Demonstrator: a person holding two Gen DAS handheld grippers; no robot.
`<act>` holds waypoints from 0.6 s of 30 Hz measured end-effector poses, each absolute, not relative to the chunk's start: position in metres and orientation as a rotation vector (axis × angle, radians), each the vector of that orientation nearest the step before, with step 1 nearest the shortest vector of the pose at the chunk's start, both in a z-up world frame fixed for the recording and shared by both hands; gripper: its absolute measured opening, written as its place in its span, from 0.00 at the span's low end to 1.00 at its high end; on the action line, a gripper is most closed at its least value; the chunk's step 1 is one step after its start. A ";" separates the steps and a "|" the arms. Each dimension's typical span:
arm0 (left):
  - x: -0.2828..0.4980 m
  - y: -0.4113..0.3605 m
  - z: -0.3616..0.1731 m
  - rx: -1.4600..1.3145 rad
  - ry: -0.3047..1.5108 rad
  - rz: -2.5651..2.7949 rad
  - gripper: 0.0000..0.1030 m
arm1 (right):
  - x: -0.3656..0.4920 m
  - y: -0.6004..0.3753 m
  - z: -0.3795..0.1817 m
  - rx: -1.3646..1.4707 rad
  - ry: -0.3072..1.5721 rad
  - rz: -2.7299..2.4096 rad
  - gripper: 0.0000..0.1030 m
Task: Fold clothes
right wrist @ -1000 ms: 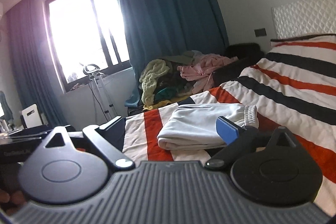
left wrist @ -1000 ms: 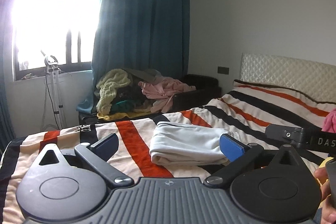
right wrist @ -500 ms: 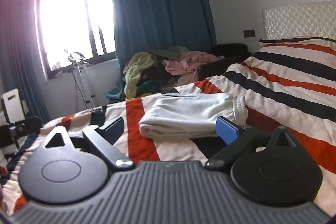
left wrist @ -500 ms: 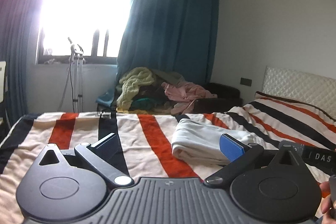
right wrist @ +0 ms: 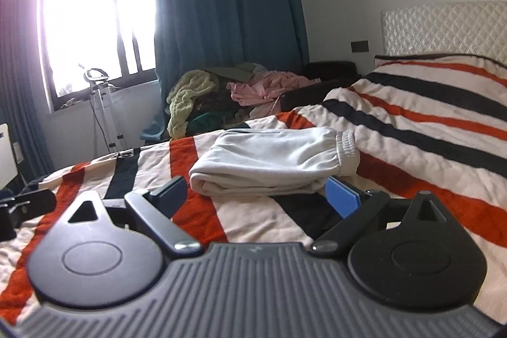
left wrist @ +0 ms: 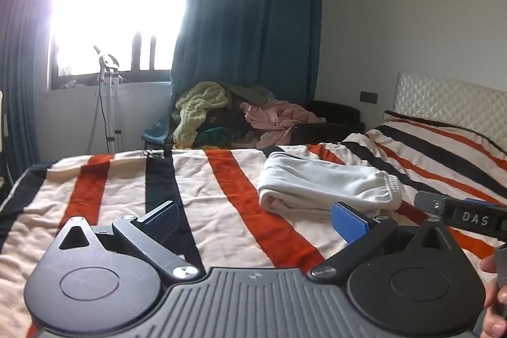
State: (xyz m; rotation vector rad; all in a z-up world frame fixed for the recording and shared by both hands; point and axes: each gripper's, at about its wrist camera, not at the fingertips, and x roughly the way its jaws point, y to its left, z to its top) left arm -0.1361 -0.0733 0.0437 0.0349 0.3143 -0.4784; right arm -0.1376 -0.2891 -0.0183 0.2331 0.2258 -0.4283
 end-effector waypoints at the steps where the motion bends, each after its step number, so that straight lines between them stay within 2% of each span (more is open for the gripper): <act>1: -0.136 -0.073 0.043 0.035 0.317 -0.475 1.00 | -0.137 -0.289 -0.018 0.228 0.228 -0.430 0.93; 11: -0.139 -0.073 0.042 0.046 0.310 -0.466 1.00 | -0.142 -0.283 -0.015 0.192 0.207 -0.435 0.92; 12: -0.140 -0.073 0.042 0.044 0.309 -0.465 1.00 | -0.143 -0.282 -0.015 0.184 0.201 -0.429 0.86; 13: -0.139 -0.073 0.042 0.042 0.309 -0.466 1.00 | -0.143 -0.280 -0.014 0.171 0.203 -0.438 0.62; 15: -0.140 -0.073 0.041 0.039 0.311 -0.466 1.00 | -0.142 -0.277 -0.013 0.148 0.214 -0.465 0.42; 18: -0.141 -0.072 0.040 0.038 0.310 -0.472 1.00 | -0.141 -0.281 -0.015 0.176 0.221 -0.455 0.44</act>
